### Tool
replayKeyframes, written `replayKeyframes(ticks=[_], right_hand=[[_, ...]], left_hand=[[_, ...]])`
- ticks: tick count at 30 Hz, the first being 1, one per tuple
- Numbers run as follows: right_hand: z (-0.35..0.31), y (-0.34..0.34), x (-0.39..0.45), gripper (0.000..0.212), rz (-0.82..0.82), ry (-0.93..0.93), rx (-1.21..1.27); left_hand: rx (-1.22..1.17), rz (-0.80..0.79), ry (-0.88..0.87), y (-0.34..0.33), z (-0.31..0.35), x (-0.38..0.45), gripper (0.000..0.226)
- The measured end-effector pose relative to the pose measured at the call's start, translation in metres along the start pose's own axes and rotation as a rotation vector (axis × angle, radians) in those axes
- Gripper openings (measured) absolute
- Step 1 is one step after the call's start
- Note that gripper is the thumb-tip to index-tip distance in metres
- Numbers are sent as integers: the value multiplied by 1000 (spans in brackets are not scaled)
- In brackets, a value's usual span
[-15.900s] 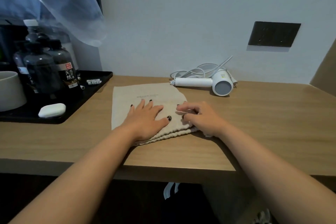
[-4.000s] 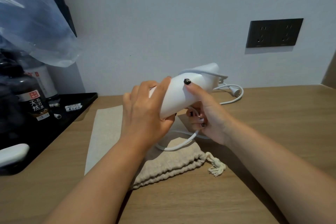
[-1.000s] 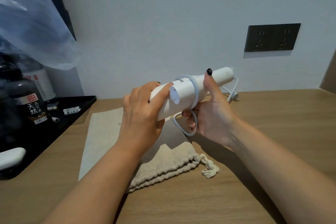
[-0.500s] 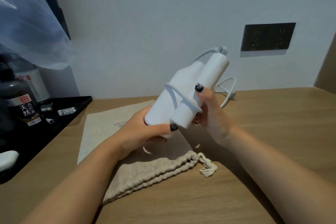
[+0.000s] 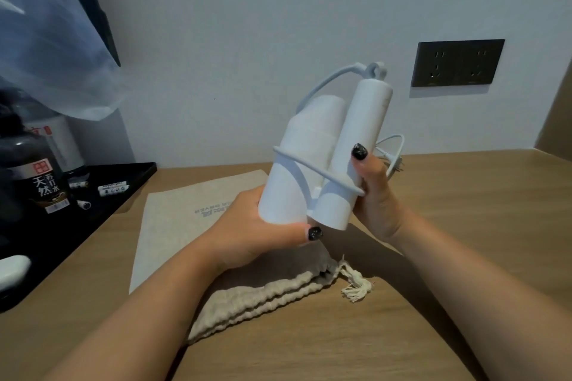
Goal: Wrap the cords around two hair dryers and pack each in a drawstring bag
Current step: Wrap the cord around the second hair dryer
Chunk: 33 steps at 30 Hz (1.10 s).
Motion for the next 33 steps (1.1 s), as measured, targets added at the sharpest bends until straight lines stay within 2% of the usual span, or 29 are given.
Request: replayKeyframes(ticks=[3, 9, 10, 12, 13, 18, 20, 23, 27, 33], right_hand=[[0, 2, 0, 33, 41, -16, -32], [0, 6, 3, 48, 173, -82, -97], [2, 9, 5, 55, 220, -81, -130], [6, 15, 8, 88, 312, -76, -248], [6, 16, 8, 94, 341, -70, -307], [8, 19, 9, 93, 412, -121, -511], [12, 19, 10, 83, 403, -169, -558], [16, 18, 9, 69, 392, -238, -519], [25, 18, 7, 71, 414, -391, -438], [38, 7, 6, 70, 272, -523, -195]], left_hand=[[57, 70, -22, 5, 2, 0, 65], [265, 261, 18, 18, -1, 0, 62], [322, 292, 28, 20, -1, 0, 63], [460, 351, 36, 25, 2, 0, 64], [532, 375, 38, 26, 3, 1, 63], [693, 467, 93, 35, 5, 0, 59], [721, 479, 111, 38, 2, -1, 61], [758, 476, 122, 39, 0, 0, 64], [845, 492, 71, 40, 5, -1, 71], [1063, 472, -69, 30, 15, -1, 69]])
Point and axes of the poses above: each hand's wrist, its own x-axis towards the middle knuckle, its own y-axis out of the back of the hand, z = x × y, the point moved 6 cm from there along x, towards the middle knuckle, and after that the axes turned 12 degrees about -y, right-handed, at the moved point
